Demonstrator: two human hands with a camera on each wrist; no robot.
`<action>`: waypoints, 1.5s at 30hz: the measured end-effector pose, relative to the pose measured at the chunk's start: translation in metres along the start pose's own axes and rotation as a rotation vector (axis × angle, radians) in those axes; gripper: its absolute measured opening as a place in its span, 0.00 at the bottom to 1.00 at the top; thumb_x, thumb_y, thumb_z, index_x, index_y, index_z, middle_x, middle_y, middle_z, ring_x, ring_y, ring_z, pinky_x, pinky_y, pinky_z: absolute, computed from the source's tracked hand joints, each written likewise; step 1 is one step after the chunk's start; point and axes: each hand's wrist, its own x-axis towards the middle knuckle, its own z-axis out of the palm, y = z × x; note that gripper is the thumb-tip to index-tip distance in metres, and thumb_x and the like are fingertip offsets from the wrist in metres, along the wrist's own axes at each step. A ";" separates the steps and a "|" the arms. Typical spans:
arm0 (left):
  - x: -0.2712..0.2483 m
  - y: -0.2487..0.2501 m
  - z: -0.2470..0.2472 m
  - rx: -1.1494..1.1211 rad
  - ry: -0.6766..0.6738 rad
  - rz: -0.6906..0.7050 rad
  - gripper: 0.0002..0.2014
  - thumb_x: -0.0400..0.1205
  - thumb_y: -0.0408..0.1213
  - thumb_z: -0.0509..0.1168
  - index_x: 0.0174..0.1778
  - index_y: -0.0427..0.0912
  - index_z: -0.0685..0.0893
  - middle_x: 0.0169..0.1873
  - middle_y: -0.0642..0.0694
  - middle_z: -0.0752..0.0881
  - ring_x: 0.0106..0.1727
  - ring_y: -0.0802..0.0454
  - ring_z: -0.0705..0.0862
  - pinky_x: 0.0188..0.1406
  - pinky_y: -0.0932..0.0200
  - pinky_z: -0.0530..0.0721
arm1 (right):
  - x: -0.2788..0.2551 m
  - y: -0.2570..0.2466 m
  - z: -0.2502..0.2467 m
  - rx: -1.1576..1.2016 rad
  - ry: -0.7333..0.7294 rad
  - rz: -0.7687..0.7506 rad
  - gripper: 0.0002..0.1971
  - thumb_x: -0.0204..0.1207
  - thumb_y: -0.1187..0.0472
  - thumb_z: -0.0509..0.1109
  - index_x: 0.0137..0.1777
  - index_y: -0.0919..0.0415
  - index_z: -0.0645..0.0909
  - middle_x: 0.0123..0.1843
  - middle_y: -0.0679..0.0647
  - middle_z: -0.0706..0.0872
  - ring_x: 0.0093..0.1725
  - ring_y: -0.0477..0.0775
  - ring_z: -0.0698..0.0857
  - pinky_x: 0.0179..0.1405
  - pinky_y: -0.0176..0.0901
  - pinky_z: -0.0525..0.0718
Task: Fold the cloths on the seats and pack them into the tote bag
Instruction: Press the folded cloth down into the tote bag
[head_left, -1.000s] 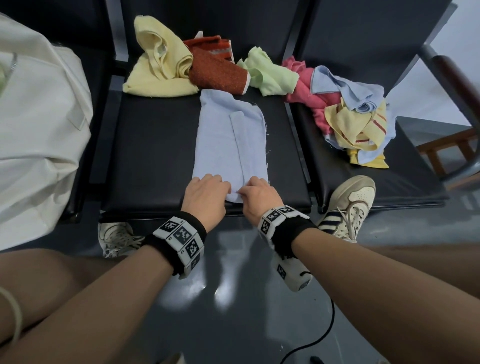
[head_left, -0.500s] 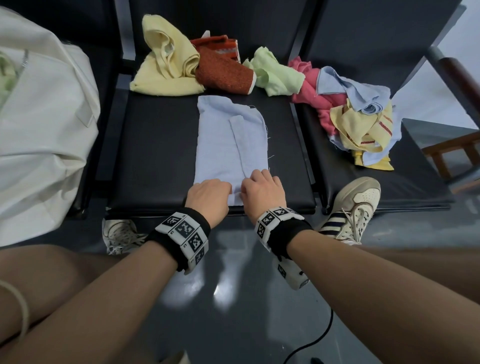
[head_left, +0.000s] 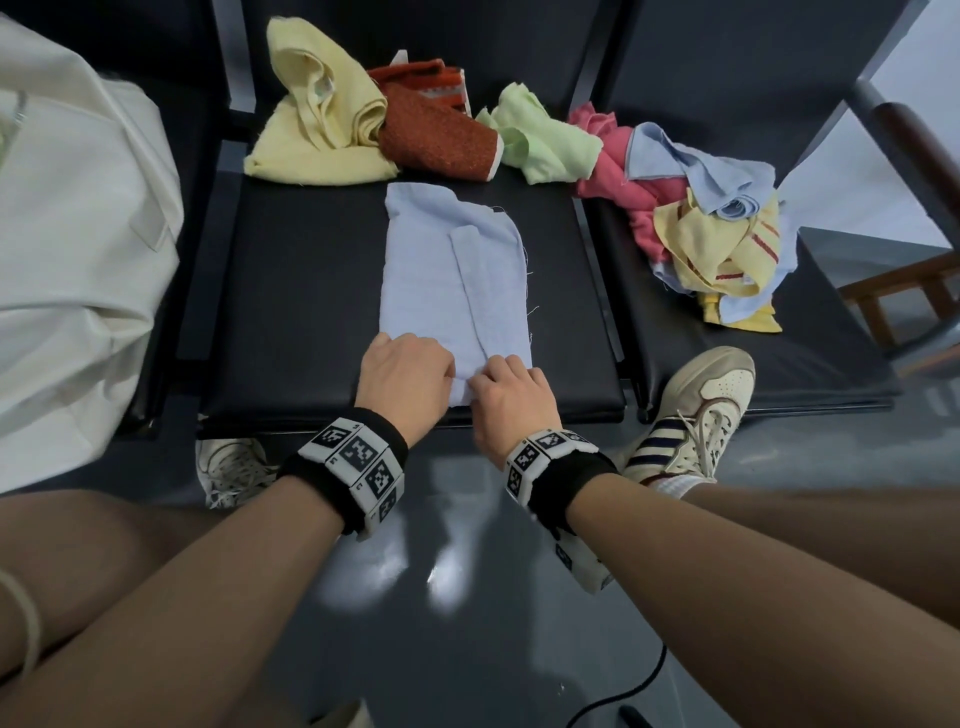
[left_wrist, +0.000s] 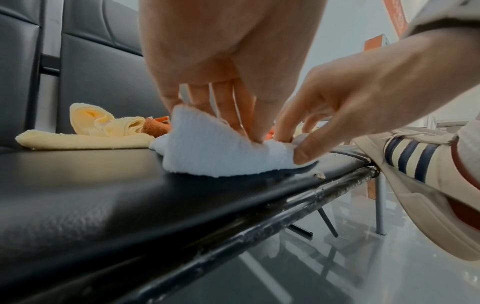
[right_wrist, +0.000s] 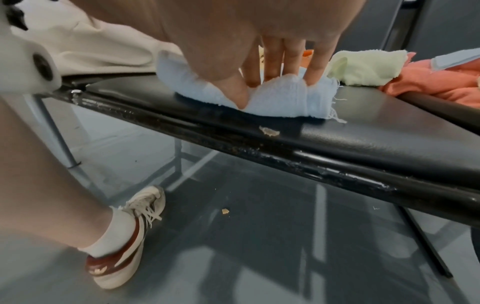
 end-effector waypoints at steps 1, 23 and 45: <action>-0.001 0.002 0.000 0.006 -0.024 0.012 0.14 0.85 0.45 0.59 0.43 0.49 0.90 0.42 0.50 0.86 0.50 0.46 0.83 0.56 0.52 0.71 | 0.001 0.000 -0.002 0.012 -0.021 0.009 0.09 0.55 0.66 0.77 0.36 0.60 0.85 0.40 0.56 0.83 0.43 0.62 0.82 0.40 0.49 0.76; -0.008 0.000 0.006 -0.038 -0.121 0.002 0.13 0.85 0.37 0.57 0.63 0.53 0.80 0.54 0.50 0.87 0.60 0.46 0.78 0.57 0.49 0.67 | 0.007 -0.001 -0.010 0.136 0.137 0.007 0.03 0.69 0.64 0.76 0.41 0.57 0.89 0.42 0.55 0.83 0.47 0.63 0.81 0.42 0.48 0.69; -0.007 -0.004 0.003 0.064 -0.045 0.013 0.08 0.80 0.41 0.66 0.52 0.52 0.89 0.52 0.53 0.81 0.57 0.49 0.78 0.59 0.52 0.69 | 0.009 -0.004 -0.017 0.124 -0.162 0.049 0.18 0.77 0.64 0.61 0.67 0.55 0.76 0.62 0.53 0.80 0.65 0.58 0.73 0.62 0.51 0.67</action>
